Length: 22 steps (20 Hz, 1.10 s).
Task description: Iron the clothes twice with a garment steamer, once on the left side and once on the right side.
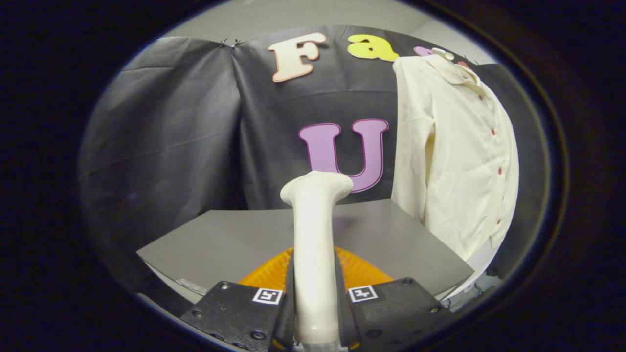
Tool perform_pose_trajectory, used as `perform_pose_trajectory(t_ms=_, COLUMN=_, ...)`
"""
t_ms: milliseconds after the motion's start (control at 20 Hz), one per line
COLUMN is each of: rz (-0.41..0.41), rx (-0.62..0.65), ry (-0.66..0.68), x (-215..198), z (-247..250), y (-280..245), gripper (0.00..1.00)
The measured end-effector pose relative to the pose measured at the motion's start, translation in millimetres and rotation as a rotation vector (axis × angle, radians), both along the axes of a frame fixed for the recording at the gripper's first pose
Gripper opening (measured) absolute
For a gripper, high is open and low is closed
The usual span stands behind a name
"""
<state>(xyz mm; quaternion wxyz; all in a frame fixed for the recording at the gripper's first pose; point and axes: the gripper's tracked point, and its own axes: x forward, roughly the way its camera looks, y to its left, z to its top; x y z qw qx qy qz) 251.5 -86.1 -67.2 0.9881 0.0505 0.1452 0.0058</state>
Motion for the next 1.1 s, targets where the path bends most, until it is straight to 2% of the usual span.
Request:
perform_pose_trajectory(t_ms=150, rz=0.012, rx=-0.035, ry=-0.077, x=-21.1, z=23.3, y=-12.5, gripper=0.35)
perform_pose_trajectory(t_ms=600, rz=0.022, rx=0.028, ry=-0.251, x=-59.3, z=67.6, y=-71.3, gripper=0.35)
perform_pose_trajectory(t_ms=1100, rz=-0.076, rx=0.060, ry=-0.403, x=-55.8, z=111.3, y=-172.4, gripper=0.34)
